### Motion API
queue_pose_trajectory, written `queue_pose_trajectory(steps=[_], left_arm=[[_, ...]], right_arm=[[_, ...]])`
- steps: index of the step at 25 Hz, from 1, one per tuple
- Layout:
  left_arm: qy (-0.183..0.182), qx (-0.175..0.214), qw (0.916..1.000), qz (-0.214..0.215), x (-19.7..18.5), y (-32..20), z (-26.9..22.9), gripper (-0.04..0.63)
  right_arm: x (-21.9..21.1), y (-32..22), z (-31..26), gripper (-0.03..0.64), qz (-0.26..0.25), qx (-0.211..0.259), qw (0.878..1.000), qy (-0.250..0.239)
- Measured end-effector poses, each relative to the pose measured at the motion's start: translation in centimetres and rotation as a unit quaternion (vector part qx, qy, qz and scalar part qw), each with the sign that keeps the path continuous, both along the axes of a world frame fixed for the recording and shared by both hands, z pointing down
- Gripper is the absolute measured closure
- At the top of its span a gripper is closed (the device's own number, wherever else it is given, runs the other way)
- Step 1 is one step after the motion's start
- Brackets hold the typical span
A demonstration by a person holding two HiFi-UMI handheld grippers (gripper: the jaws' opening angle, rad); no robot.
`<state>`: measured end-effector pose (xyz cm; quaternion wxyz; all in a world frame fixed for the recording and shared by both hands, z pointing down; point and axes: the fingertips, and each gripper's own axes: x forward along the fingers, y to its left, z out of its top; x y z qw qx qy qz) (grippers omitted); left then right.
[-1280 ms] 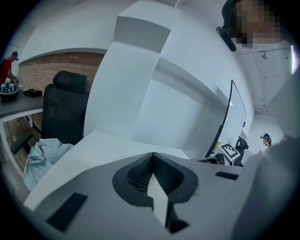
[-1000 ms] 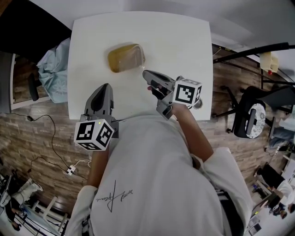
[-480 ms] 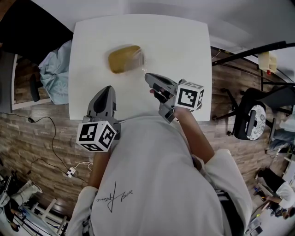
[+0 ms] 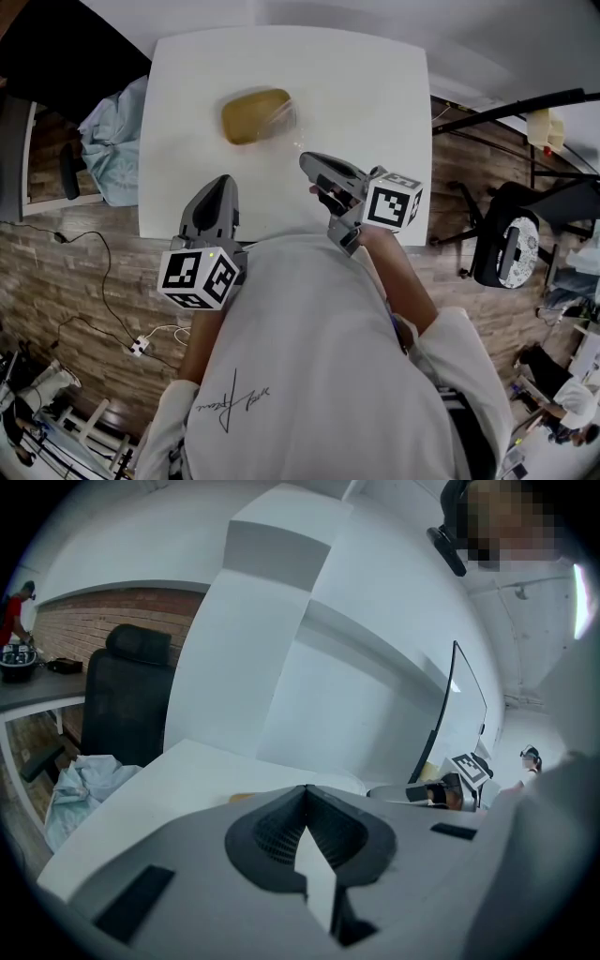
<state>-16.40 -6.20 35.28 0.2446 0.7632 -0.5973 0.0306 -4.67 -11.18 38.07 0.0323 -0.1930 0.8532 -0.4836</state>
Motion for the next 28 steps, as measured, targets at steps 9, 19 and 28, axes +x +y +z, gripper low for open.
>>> queue_pose_trajectory(steps=[9,19,28], left_arm=[[0.009,0.010,0.9999,-0.009,-0.2,0.0,-1.0,0.588],[0.026,0.028,0.9992,0.007,0.7,-0.8,-3.0,0.588],[0.028,0.026,0.9990,0.024,1.1,-1.3,-3.1,0.588]], right_arm=[[0.4,0.7,-2.1,0.604,-0.004,0.036,0.999,0.023],[1.6,0.7,-4.6,0.604,0.003,0.068,0.997,0.038],[1.8,1.0,-5.2,0.606,-0.009,0.074,0.996,0.044]])
